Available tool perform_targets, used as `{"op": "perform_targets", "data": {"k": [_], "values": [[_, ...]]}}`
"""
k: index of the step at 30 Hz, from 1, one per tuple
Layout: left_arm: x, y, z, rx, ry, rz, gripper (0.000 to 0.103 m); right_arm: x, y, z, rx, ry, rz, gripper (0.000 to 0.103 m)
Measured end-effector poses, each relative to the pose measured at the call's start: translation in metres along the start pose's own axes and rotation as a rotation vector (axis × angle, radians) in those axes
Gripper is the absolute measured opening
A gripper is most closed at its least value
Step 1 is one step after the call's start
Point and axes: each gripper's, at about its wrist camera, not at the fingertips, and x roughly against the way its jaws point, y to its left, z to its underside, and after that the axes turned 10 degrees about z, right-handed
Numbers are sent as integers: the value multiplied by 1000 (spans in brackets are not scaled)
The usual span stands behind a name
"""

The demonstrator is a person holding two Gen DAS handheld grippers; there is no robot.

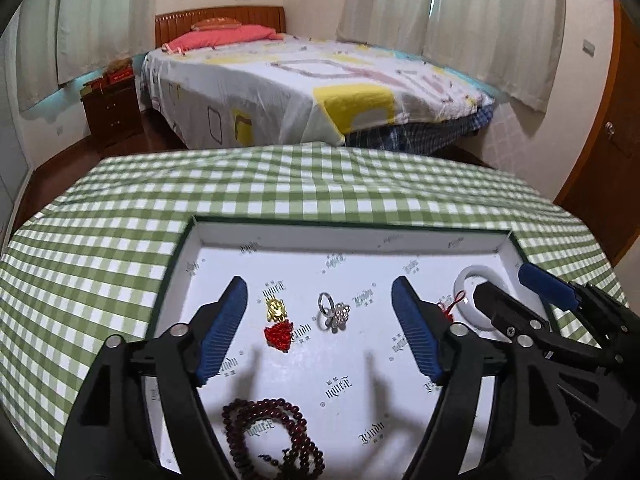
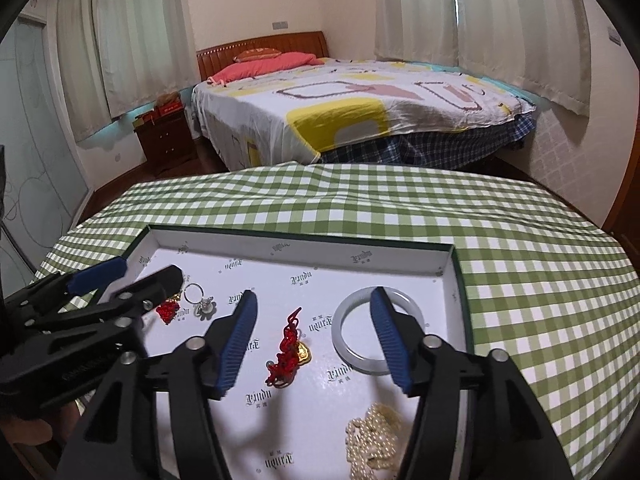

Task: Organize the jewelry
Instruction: 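Move the left tool to the gold chain and grasp it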

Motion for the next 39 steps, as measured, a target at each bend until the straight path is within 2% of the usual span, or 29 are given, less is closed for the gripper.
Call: {"op": "perform_targets", "data": {"k": [3, 9, 19, 27, 39], "values": [[15, -1, -3, -4, -41, 7, 79, 12, -2, -2, -4, -26, 0, 65], [50, 1, 0, -4, -109, 17, 79, 43, -5, -4, -10, -86, -4, 66], [111, 4, 28, -6, -180, 13, 79, 90, -8, 20, -6, -147, 17, 66], [134, 5, 74, 24, -140, 13, 79, 107, -8, 64, -6, -112, 21, 66], [125, 7, 146, 42, -40, -22, 78, 121, -21, 126, -6, -79, 48, 66]]}}
